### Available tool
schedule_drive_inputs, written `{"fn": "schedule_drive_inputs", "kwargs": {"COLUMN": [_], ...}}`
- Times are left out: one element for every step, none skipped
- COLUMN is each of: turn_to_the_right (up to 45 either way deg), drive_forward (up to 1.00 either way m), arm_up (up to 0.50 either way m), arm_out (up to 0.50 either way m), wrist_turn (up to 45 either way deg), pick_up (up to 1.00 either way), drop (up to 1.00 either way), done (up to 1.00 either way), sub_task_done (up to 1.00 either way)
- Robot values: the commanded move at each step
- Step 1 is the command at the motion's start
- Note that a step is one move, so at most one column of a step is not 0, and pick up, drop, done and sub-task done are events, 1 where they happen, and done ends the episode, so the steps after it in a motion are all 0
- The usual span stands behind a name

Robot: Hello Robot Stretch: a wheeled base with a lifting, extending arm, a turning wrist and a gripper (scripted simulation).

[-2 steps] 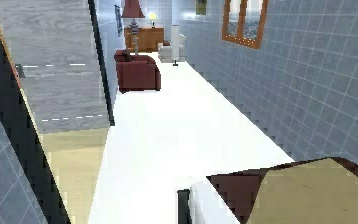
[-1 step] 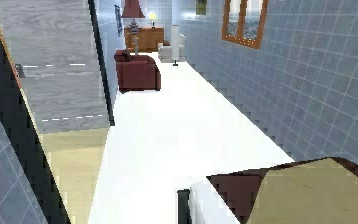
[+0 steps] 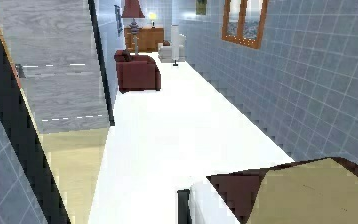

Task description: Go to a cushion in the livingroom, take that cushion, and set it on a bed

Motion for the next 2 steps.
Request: {"fn": "schedule_drive_inputs", "kwargs": {"turn_to_the_right": [0.0, 0.0], "drive_forward": [0.0, 0.0], "arm_up": [0.0, 0.0], "arm_out": [-0.08, 0.0], "wrist_turn": [0.0, 0.0], "pick_up": [0.0, 0.0], "drop": [0.0, 0.0], "done": [0.0, 1.0], "sub_task_done": [0.0, 0.0]}}
